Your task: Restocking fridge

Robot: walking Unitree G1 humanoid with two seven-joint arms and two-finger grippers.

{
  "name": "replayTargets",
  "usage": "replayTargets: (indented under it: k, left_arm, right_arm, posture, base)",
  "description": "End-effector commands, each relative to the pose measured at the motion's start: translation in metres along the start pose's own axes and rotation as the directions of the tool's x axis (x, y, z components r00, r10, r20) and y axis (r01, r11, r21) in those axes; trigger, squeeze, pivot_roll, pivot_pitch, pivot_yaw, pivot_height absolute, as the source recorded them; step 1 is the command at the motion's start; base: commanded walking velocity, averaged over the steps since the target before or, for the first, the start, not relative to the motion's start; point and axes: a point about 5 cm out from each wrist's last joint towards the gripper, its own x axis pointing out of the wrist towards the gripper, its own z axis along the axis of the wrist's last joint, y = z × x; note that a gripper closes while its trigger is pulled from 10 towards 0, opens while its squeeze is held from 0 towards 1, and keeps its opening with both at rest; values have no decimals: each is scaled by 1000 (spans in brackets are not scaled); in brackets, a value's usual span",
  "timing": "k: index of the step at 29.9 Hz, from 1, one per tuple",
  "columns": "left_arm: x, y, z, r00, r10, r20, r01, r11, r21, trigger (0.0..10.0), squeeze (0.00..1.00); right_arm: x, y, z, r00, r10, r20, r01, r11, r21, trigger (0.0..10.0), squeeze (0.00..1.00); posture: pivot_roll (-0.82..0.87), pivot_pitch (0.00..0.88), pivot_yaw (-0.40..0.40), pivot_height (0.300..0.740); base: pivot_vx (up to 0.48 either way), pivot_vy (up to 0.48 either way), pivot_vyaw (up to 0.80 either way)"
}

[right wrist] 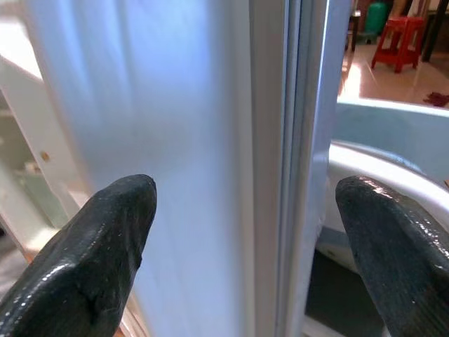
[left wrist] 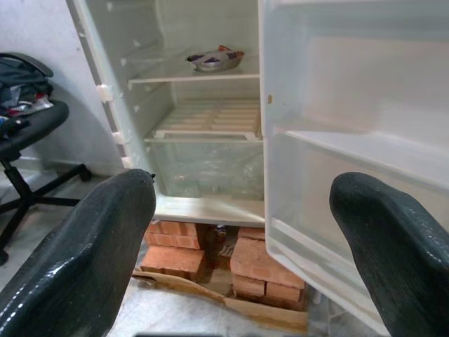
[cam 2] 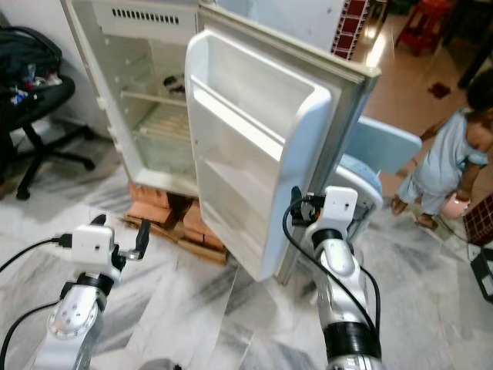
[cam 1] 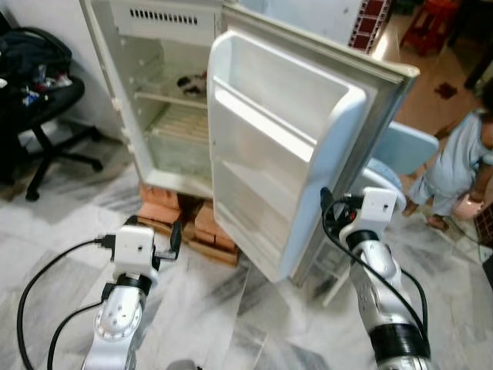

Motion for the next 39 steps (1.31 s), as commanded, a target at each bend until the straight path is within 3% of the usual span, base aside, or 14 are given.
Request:
replayTargets:
  k: [1, 5, 15, 20, 23, 24, 25, 26, 27, 29, 33, 36, 38, 39]
  left_arm:
    - [-4, -1, -9, 999, -4, -47, 5, 1000, 15, 10000, 0]
    - [-15, 2, -29, 989, 22, -143, -16, 999, 47, 10000, 0]
    - [-22, 0, -38, 982, 27, -188, -20, 999, 38, 10000, 0]
    - [-19, -3, -38, 982, 19, -187, -13, 999, 36, 10000, 0]
    - [-17, -5, -37, 983, 14, -184, -8, 999, 31, 10000, 0]
    - [-18, -6, -37, 983, 12, -184, -6, 1000, 30, 10000, 0]
    - [-18, -6, -37, 983, 12, -184, -6, 1000, 30, 10000, 0]
    - [-18, -7, -38, 983, 11, -186, -6, 1000, 28, 10000, 0]
    - [-19, -7, -38, 982, 11, -187, -6, 1000, 27, 10000, 0]
    - [-21, -7, -39, 982, 12, -191, -7, 1000, 27, 10000, 0]
    - [-22, -7, -40, 980, 16, -196, -11, 1000, 27, 10000, 0]
    - [-23, -6, -41, 980, 19, -199, -13, 1000, 28, 10000, 0]
    - [-24, -6, -41, 980, 19, -200, -13, 1000, 28, 10000, 0]
    - [-24, -6, -42, 979, 18, -204, -12, 1000, 28, 10000, 0]
  right_arm:
    - [7, 3, 6, 1000, -6, 18, 5, 1000, 27, 10000, 0]
    - [25, 24, 23, 998, 36, 59, -40, 997, 63, 10000, 0]
    - [43, 77, 49, 985, 142, 103, -159, 970, 184, 10000, 0]
    - [37, 119, 54, 939, 325, 109, -343, 904, 256, 10000, 0]
    - [16, 152, 60, 810, 566, 158, -579, 723, 377, 10000, 0]
    - [-2, 164, 70, 696, 681, 227, -695, 560, 450, 10000, 0]
    - [-2, 164, 70, 696, 681, 227, -695, 560, 450, 10000, 0]
    - [-17, 169, 80, 588, 753, 296, -772, 413, 482, 10000, 0]
    - [-25, 167, 83, 536, 781, 320, -804, 358, 474, 10000, 0]
    - [-34, 163, 84, 477, 813, 334, -836, 302, 459, 10000, 0]
    - [-42, 142, 65, 433, 870, 237, -851, 308, 426, 10000, 0]
    - [-57, 116, 48, 342, 932, 122, -873, 267, 409, 10000, 0]
    - [-61, 111, 46, 320, 942, 98, -875, 255, 411, 10000, 0]
    - [-71, 98, 37, 252, 967, 29, -896, 221, 386, 10000, 0]
  posture:
    - [91, 0, -34, 740]
    - [97, 0, -37, 740]
    - [105, 0, -43, 740]
    - [99, 0, -44, 740]
    - [95, 0, -48, 740]
    - [95, 0, -50, 740]
    - [95, 0, -50, 740]
    - [95, 0, -52, 740]
    - [96, 0, -54, 740]
    - [96, 0, -56, 740]
    - [100, 0, -60, 740]
    - [97, 0, -59, 740]
    - [97, 0, -59, 740]
    - [95, 0, -58, 740]
  base:
    - [0, 0, 0]
    - [0, 0, 0]
    - [0, 0, 0]
    - [0, 0, 0]
    - [0, 0, 0]
    - [0, 0, 0]
    - [0, 0, 0]
    - [0, 0, 0]
    - [0, 0, 0]
    - [0, 0, 0]
    - [0, 0, 0]
    - [0, 0, 0]
    - [0, 0, 0]
    - [0, 0, 0]
